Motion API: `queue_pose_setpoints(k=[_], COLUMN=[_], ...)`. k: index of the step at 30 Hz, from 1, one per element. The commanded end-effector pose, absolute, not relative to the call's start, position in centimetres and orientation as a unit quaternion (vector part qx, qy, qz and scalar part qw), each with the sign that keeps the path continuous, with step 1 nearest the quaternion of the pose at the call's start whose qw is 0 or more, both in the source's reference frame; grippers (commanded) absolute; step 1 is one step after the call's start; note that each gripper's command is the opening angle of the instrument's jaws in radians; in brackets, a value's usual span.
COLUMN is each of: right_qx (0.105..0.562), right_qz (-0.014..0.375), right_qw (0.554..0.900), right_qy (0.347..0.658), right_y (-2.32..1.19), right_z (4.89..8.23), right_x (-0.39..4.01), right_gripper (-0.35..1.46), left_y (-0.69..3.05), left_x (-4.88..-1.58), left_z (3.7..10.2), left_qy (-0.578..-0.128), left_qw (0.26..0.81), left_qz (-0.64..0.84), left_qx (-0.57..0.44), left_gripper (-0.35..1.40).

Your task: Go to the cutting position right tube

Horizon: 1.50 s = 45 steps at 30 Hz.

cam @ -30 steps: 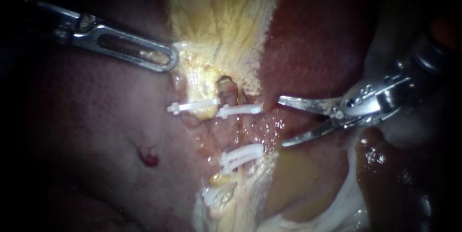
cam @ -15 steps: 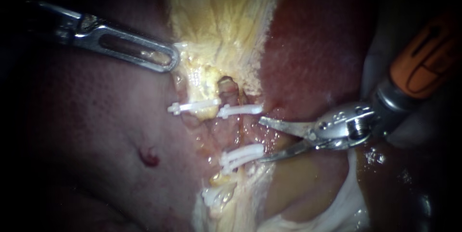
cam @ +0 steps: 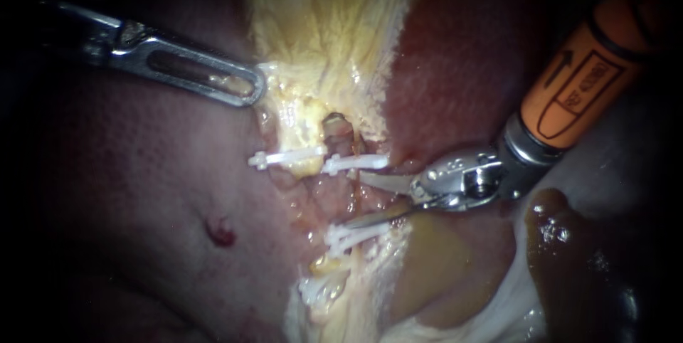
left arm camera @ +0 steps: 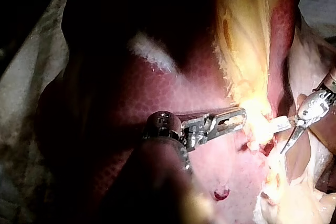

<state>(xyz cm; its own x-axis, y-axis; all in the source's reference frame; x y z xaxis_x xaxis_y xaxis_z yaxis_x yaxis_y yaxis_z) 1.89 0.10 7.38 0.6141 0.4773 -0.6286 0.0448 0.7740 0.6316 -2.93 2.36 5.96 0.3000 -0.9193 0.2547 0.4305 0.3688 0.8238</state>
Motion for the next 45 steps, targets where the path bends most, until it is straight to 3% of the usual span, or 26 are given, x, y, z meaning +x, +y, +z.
queue_pose_setpoints(k=[1, 11, 19, 31, 45], right_qx=[0.315, 0.376, 0.4, 0.422, 0.423], right_qz=[0.129, 0.095, 0.079, 0.055, 0.063], right_qw=[0.837, 0.788, 0.76, 0.739, 0.732], right_qy=[0.428, 0.478, 0.507, 0.522, 0.531], right_y=[0.1, 0.12, 0.12, 0.03, 0.01], right_z=[7.4, 7.43, 7.42, 7.36, 7.31], right_x=[1.92, 2.02, 2.15, 2.27, 2.49], right_gripper=[1.44, 1.42, 1.42, 1.37, 1.34], left_y=[2.36, 2.37, 2.38, 2.4, 2.42], left_x=[-2.93, -2.92, -2.91, -2.9, -2.93], left_z=[5.96, 6.0, 6.01, 6.05, 6.07], left_qy=[-0.375, -0.375, -0.375, -0.375, -0.375], left_qw=[0.737, 0.738, 0.738, 0.738, 0.737], left_qz=[-0.458, -0.457, -0.457, -0.457, -0.458], left_qx=[0.326, 0.326, 0.326, 0.326, 0.325], left_gripper=[-0.35, -0.35, -0.35, -0.35, -0.35])
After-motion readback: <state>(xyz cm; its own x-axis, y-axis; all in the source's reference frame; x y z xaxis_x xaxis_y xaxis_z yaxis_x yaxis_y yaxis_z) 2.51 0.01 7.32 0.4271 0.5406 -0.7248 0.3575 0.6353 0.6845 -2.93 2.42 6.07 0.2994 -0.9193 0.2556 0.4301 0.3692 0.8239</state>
